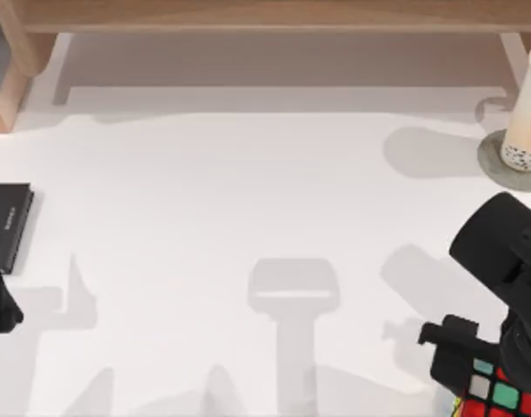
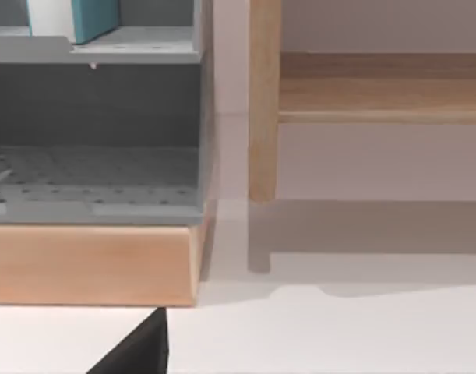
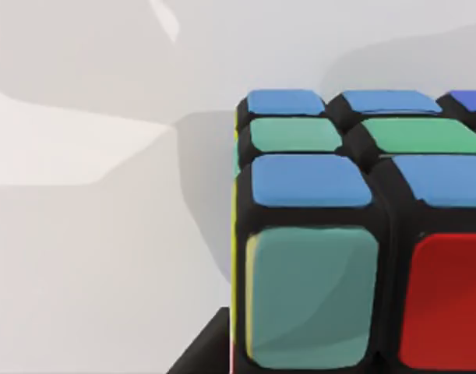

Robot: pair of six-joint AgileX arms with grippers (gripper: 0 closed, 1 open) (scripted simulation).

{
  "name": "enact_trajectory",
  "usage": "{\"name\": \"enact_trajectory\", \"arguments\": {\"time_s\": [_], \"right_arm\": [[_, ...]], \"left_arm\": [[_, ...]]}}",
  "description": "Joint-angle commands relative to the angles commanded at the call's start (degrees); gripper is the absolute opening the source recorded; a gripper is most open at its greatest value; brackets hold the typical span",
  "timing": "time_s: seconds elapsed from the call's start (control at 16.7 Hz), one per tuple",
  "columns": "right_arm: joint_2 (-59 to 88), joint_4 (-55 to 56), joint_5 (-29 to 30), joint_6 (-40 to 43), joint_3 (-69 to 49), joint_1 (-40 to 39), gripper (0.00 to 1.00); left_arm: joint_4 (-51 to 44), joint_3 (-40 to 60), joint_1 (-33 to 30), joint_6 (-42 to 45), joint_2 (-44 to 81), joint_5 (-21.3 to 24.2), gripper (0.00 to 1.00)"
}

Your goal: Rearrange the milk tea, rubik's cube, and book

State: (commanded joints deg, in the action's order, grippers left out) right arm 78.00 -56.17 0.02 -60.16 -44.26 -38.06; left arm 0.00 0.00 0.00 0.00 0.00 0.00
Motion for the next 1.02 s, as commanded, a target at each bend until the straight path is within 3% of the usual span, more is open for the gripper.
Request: {"name": "enact_trajectory", "arguments": {"time_s": [0.54, 1.02], "right_arm": [[-0.36, -0.94, 0.36, 1.75, -3.11, 0.28, 0.0], [6.13, 23.59, 9.09, 23.62, -18.63, 7.17, 0.0]], "left_arm": [[0.0, 0.0, 0.0, 0.0, 0.0, 0.0, 1.0], [0.0, 0.0, 0.0, 0.0, 0.0, 0.0, 1.0]]}}
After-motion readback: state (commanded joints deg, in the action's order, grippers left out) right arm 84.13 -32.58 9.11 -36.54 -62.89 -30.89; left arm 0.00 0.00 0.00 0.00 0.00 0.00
